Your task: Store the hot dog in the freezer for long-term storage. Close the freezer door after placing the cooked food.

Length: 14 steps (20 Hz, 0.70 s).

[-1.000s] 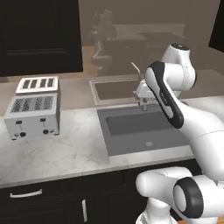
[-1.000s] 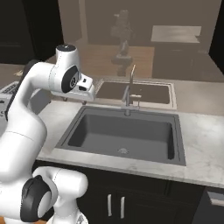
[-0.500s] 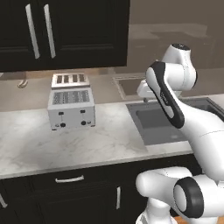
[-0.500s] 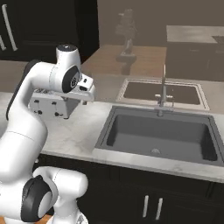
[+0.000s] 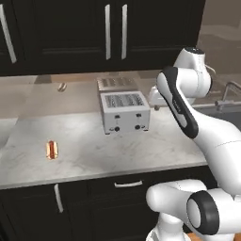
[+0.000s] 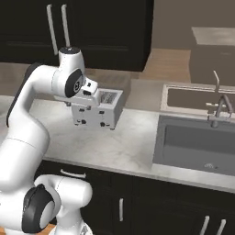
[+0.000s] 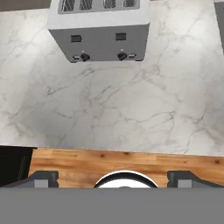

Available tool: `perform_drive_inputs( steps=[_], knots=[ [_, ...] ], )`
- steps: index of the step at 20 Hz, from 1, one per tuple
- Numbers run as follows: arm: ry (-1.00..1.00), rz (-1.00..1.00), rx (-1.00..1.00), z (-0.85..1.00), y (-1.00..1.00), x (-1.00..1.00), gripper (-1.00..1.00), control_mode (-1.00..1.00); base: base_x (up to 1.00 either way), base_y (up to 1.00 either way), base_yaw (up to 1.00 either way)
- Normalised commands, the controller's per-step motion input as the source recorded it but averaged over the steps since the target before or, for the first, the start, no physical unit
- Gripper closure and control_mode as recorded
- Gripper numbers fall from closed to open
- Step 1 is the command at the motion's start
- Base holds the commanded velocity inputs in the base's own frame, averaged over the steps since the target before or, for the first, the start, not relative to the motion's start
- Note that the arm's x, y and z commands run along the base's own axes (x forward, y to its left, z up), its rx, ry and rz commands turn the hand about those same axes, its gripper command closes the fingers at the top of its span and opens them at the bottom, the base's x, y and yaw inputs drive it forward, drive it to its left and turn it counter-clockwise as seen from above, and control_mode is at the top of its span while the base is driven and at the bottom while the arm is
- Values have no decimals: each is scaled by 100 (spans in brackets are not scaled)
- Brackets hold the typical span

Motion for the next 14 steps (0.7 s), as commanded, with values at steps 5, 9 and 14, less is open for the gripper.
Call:
perform_drive_inputs(
  steps=[5, 9, 14],
  knots=[
    [0, 0, 0, 0, 0, 0, -100, 100, -5, 89, 3],
    [0, 0, 0, 0, 0, 0, -100, 100, 0, 80, 0],
    [0, 0, 0, 0, 0, 0, -100, 100, 0, 71, 4]
  ],
)
